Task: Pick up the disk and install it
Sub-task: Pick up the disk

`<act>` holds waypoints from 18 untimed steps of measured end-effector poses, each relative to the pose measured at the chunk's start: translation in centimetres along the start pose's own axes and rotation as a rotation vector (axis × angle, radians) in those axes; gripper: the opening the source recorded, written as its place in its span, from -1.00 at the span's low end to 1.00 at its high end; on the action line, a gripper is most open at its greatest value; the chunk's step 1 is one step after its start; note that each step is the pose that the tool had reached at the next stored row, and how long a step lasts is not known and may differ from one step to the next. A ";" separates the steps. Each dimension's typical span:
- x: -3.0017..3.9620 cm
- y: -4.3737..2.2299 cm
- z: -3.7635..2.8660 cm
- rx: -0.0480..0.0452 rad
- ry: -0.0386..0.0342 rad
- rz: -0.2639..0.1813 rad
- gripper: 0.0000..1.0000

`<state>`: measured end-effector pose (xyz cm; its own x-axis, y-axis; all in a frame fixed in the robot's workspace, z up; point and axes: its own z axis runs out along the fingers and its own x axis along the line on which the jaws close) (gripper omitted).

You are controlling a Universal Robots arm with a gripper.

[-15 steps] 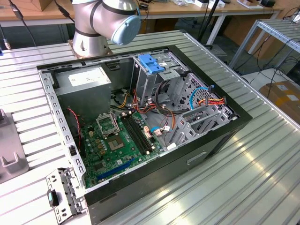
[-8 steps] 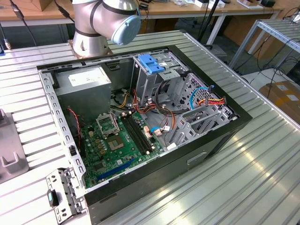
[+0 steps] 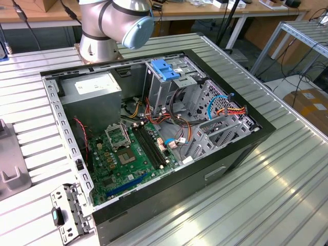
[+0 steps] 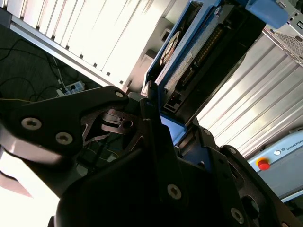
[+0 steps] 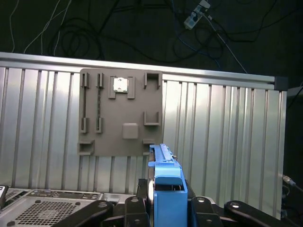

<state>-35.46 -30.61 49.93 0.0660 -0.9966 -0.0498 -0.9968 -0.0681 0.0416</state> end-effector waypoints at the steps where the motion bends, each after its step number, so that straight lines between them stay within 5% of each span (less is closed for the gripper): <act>1: 0.00 -0.05 0.00 -0.0001 0.0000 0.000 -0.26; 18: 0.07 -0.99 -0.02 0.0000 0.0000 0.000 -0.26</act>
<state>-34.47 -30.61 49.91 0.0661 -0.9966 -0.0498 -0.9968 -0.0682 0.0417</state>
